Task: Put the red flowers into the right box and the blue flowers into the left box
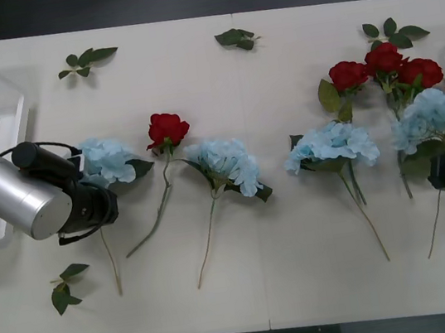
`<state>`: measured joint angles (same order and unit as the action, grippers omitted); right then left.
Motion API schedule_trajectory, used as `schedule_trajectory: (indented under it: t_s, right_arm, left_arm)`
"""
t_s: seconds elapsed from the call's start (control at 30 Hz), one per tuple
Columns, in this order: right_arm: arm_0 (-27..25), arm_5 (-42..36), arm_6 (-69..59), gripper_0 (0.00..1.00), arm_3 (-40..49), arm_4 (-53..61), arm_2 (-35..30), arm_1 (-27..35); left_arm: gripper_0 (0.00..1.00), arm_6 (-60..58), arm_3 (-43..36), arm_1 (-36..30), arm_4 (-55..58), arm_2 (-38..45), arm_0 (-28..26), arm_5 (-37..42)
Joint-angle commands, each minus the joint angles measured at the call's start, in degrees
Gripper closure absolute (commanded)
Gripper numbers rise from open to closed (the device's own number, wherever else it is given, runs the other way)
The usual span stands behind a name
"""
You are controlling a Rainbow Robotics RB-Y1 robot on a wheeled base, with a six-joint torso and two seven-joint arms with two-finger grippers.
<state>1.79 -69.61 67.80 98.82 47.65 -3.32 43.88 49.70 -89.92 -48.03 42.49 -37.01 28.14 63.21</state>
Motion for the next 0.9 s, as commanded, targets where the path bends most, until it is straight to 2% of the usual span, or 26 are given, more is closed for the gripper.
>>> schedule_trajectory:
  t_s: [0.03,0.23,0.43,0.63,0.9]
  right_arm:
    - [-1.1,-2.2,10.2,1.00,6.3,1.1,-6.0,2.3]
    - [-2.7,-4.9,23.6,1.00,11.0,9.7,-14.3,1.5]
    - [-1.2,-9.3,33.9,1.00,11.2,28.6,-20.2,-2.2]
    - [3.2,-14.9,33.4,1.00,11.2,42.3,-20.7,-5.6]
    - [12.1,-21.2,29.7,1.00,11.0,52.9,-20.2,-11.4]
  left_arm:
    - [1.00,-1.5,-4.7,-3.8,0.1,5.1,1.7,2.7]
    - [1.00,-1.0,-11.2,-8.6,0.8,16.6,1.7,14.2]
    - [1.00,0.0,-9.7,-11.0,0.6,28.0,1.7,20.5]
    - [1.00,5.3,-3.9,-12.6,-2.5,34.3,1.7,18.0]
    - [1.00,15.9,12.3,-11.9,-3.7,35.1,1.8,2.8]
